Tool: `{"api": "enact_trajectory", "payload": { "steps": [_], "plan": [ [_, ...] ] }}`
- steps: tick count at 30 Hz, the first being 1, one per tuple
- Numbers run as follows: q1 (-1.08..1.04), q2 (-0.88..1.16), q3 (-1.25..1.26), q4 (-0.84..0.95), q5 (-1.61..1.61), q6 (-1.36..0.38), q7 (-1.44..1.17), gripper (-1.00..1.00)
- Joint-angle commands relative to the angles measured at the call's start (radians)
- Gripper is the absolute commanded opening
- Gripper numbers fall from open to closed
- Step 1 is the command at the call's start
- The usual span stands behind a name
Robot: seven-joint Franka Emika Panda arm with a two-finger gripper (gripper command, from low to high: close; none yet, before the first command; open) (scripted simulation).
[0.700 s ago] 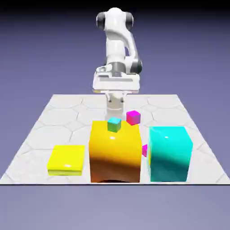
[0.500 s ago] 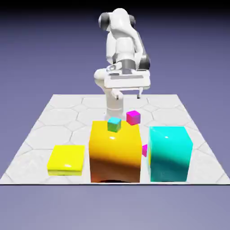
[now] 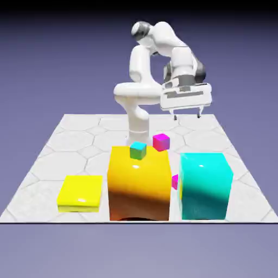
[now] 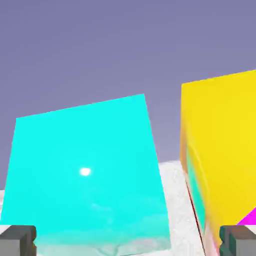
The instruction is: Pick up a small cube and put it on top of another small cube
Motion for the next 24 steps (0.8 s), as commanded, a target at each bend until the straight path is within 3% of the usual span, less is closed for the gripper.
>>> {"api": "enact_trajectory", "payload": {
  "steps": [1, 24],
  "plan": [
    [-0.002, -0.019, 0.036, -0.004, 0.029, -0.022, 0.020, 0.00],
    [-0.054, -0.453, 0.870, -0.094, 0.695, -0.534, 0.489, 0.00]
  ]
}}
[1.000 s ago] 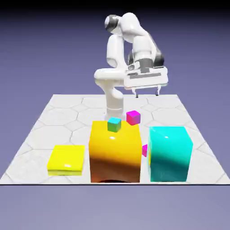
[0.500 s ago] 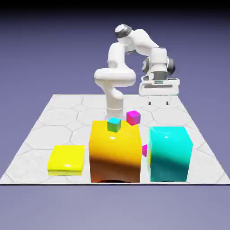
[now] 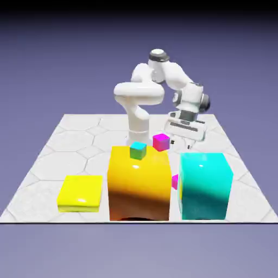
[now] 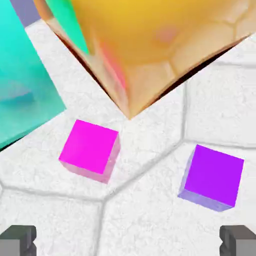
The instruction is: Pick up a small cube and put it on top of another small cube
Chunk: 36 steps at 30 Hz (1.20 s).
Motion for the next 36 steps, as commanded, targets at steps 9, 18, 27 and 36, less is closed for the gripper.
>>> {"api": "enact_trajectory", "payload": {
  "steps": [9, 18, 27, 36],
  "plan": [
    [-0.019, -0.156, 0.300, -0.032, 0.240, -0.184, 0.169, 0.00],
    [-0.130, -0.170, 0.572, 0.045, 0.517, -0.101, 0.128, 0.00],
    [-0.026, -0.157, 0.319, -0.027, 0.259, -0.178, 0.166, -1.00],
    [-0.091, 0.080, 0.025, 0.112, -0.129, -0.199, 0.392, -1.00]
  ]
}}
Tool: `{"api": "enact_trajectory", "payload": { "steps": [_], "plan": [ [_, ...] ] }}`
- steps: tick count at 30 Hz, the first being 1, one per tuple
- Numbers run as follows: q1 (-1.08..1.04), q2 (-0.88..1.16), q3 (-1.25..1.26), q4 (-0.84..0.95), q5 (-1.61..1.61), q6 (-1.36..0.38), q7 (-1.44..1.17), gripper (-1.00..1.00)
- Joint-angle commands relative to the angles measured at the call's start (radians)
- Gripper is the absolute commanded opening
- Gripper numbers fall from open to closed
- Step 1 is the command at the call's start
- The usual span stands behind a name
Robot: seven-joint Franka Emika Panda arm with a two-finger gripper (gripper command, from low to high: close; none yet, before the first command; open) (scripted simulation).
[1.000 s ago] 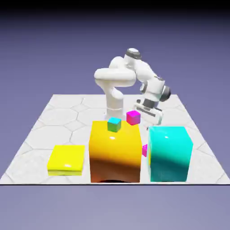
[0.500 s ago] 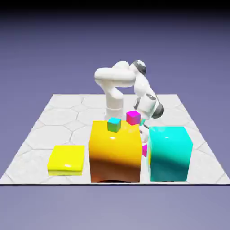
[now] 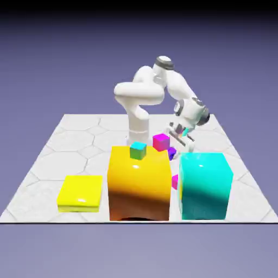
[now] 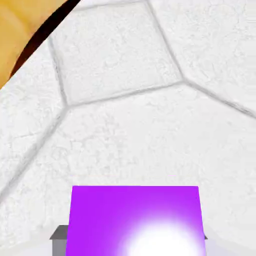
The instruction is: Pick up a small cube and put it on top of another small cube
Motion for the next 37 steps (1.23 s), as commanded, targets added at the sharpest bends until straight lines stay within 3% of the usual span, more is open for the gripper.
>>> {"api": "enact_trajectory", "payload": {
  "steps": [1, 28, 34, 35, 37],
  "plan": [
    [-0.009, 0.028, -0.033, 0.017, -0.044, -0.003, 0.027, -1.00],
    [-0.237, 0.777, -0.904, 0.473, -1.213, -0.050, 0.733, -1.00],
    [-0.251, 0.812, -0.875, 0.319, -1.220, 0.133, 0.760, -1.00],
    [-0.251, 0.812, -0.875, 0.319, -1.220, 0.133, 0.760, 1.00],
    [-0.248, 0.804, -0.882, 0.355, -1.219, 0.090, 0.754, 1.00]
  ]
}}
